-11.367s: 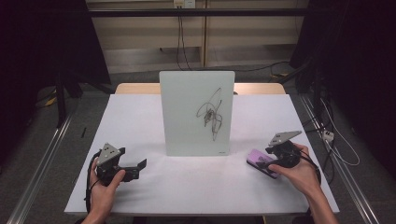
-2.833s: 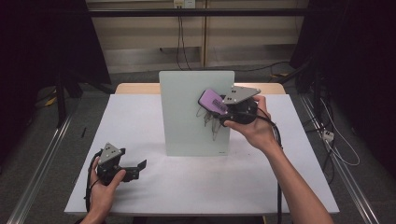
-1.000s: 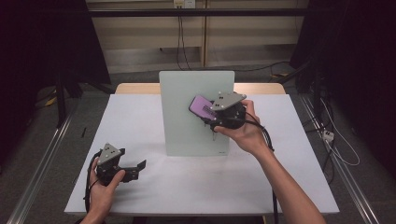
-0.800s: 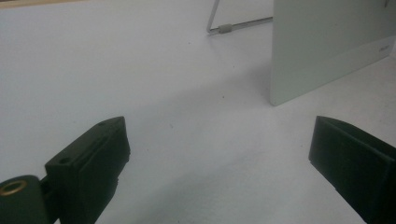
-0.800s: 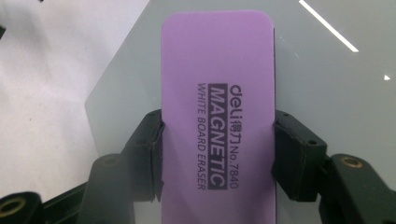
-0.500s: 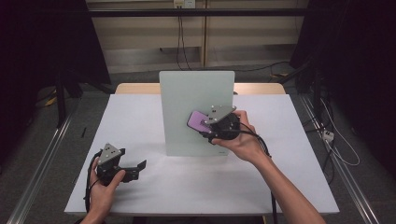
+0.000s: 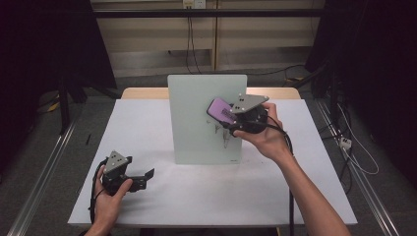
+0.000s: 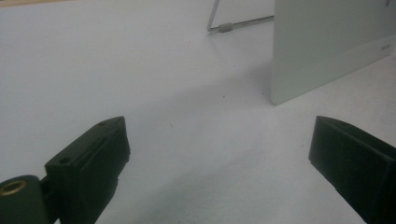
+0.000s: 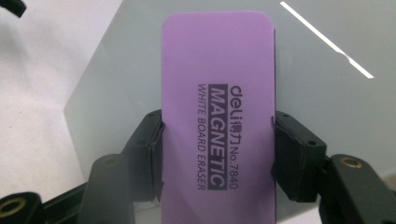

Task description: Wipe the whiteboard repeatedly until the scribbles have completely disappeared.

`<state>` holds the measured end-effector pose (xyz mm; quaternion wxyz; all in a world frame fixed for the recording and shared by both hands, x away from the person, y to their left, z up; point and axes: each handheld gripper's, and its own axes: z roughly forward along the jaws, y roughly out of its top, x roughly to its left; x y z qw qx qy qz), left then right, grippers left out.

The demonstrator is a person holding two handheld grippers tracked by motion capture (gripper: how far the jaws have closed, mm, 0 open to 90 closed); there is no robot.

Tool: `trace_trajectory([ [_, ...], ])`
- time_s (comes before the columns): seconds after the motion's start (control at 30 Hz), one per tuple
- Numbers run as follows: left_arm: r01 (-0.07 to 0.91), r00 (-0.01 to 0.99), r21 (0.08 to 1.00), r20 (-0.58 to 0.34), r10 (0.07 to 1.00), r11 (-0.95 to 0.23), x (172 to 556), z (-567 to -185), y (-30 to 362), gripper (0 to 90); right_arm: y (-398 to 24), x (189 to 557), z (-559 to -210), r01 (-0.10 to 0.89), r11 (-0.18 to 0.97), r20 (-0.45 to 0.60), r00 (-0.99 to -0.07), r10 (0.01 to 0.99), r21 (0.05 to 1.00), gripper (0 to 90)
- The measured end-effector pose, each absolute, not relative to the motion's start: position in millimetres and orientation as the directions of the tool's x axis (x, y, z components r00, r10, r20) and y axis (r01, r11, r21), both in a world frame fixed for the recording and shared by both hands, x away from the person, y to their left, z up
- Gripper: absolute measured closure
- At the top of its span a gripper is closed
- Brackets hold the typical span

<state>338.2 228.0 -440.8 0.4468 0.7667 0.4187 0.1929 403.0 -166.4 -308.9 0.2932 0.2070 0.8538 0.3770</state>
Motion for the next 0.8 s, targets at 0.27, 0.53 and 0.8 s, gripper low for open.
trace_trajectory([
  [0.27,0.472,0.572,0.847,-0.081,0.816,-0.247,337.7,-440.9,228.4,5.0,-165.9,401.1,-311.7,0.122,0.638,-0.366,-0.731,0.576,0.761,41.3],
  [0.53,0.468,0.57,0.849,-0.077,0.818,-0.246,337.3,-440.4,228.8,5.0,-166.5,390.9,-337.2,0.133,0.656,-0.356,-0.752,0.555,0.743,41.2],
  [0.8,0.469,0.573,0.847,-0.078,0.816,-0.249,337.5,-440.7,227.7,5.0,-165.6,383.4,-359.5,0.156,0.64,-0.313,-0.771,0.555,0.752,41.2],
])
